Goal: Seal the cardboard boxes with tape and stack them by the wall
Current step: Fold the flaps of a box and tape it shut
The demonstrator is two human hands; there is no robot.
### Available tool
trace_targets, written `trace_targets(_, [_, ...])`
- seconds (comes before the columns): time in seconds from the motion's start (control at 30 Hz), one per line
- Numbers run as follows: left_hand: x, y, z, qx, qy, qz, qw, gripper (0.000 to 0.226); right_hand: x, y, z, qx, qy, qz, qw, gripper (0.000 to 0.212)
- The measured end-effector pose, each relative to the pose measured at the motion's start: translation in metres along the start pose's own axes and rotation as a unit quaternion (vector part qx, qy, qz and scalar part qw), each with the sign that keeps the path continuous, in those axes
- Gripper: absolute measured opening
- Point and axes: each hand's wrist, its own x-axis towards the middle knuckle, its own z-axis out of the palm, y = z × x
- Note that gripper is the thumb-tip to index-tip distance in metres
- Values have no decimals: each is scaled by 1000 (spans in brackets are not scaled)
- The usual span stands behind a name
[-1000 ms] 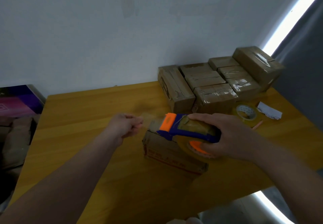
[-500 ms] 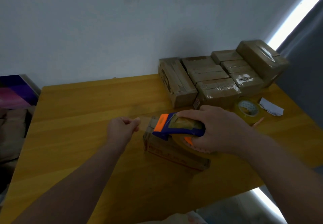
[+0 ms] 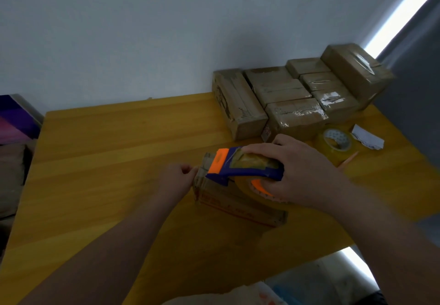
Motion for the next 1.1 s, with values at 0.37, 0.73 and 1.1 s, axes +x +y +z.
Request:
trace_targets(0.37, [-13,2,-9,-293,-168,9,941,78,-2,3,3,32,23,0,999,61])
trace_targets(0.73, [4,13,-14,100,-186,271,939,124,-6,4,4,36,39,-3,999,61])
trace_targets(1.1, [16,25,-18,134,-176,393,892,96,-4,10,0,75,22,-9,997,64])
